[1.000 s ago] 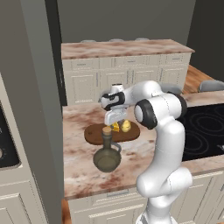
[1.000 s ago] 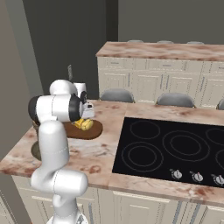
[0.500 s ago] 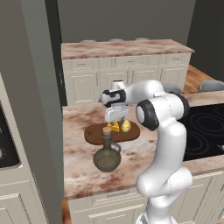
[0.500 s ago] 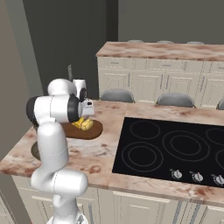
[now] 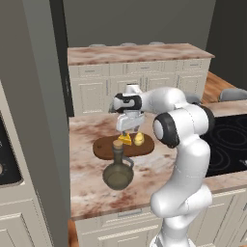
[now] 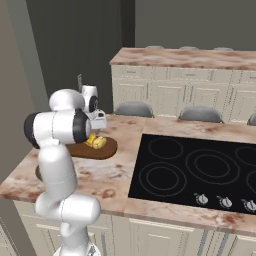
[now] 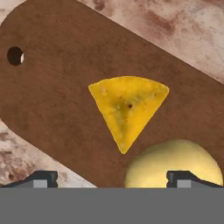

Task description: Retrieve the reheated potato from the microwave, then place the potato, cheese, and condiment on the cutting board.

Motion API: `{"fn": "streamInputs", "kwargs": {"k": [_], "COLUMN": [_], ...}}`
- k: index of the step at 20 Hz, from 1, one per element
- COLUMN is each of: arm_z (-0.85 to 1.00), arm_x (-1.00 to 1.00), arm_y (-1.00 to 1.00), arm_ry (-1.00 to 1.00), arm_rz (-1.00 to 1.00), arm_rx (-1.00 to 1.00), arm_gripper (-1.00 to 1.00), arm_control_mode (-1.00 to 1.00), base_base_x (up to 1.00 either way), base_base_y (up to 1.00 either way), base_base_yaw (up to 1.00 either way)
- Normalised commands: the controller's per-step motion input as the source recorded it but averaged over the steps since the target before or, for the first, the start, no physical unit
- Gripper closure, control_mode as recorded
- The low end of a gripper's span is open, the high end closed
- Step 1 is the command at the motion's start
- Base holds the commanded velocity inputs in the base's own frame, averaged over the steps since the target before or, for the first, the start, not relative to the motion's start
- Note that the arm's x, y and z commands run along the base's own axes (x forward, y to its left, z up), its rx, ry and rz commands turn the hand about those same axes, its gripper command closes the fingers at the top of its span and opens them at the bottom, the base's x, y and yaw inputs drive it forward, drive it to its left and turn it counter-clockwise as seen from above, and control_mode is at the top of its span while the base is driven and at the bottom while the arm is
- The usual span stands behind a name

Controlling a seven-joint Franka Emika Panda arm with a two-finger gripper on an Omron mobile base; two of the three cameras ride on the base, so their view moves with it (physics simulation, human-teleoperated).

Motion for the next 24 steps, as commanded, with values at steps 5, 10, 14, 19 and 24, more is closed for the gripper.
{"fn": "streamInputs", "kwargs": {"k": [5, 10, 14, 19, 24], "arm_z": [0.17, 0.23, 0.23, 0.2, 0.23], "arm_x": [-0.49, -0.51, -0.58, -0.6, -0.52], "arm_y": [0.0, -0.01, 0.0, 0.0, 0.0], "arm_ry": [0.0, 0.0, 0.0, 0.0, 0.0], "arm_rz": [0.0, 0.0, 0.0, 0.0, 0.0], "arm_rx": [0.11, 0.13, 0.08, 0.04, 0.01], "arm_gripper": [-1.0, -1.0, -1.0, -1.0, -1.0], "arm_control_mode": [-1.0, -1.0, -1.0, -1.0, -1.0], "base_base_x": [0.0, 0.0, 0.0, 0.0, 0.0], "base_base_y": [0.0, 0.0, 0.0, 0.0, 0.0], "base_base_yaw": [0.0, 0.0, 0.0, 0.0, 0.0]}}
